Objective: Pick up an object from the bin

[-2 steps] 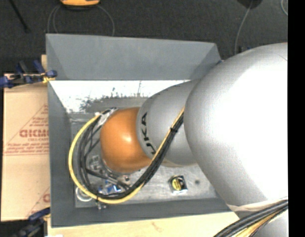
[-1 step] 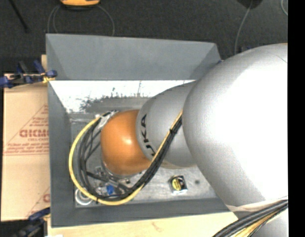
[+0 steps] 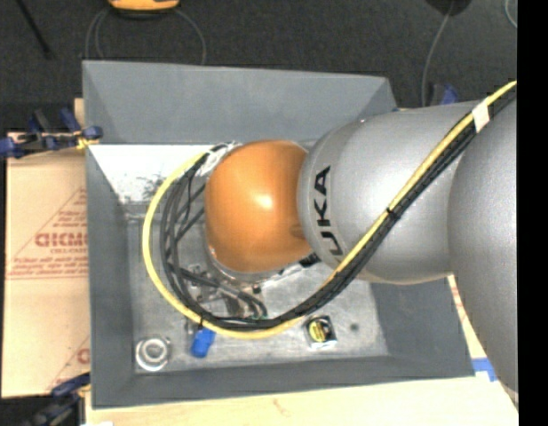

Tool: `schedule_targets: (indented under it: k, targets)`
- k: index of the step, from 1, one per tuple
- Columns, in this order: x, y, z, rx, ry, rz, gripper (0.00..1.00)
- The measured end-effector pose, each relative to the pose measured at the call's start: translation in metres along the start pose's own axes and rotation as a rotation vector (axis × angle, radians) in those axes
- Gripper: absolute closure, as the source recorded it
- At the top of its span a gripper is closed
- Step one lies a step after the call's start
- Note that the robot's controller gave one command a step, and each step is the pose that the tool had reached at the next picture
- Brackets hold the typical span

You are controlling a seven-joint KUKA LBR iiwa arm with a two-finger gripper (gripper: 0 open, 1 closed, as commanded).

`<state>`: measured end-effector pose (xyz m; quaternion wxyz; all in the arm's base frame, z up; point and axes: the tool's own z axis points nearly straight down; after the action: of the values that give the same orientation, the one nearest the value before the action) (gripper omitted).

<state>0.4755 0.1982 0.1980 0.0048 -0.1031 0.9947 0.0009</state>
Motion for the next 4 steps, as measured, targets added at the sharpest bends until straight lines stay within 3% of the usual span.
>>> schedule_targets:
  k: [1,2,3,4]
  targets:
    - [0.001,0.0,0.004,0.001,0.007,0.001,0.0]
    - [-0.011,0.03,0.115,-0.001,0.005,0.041,0.0]
    - [-0.011,0.027,0.123,-0.003,-0.018,-0.052,0.0]
    - [0.004,-0.073,0.123,-0.002,-0.011,-0.12,0.0]
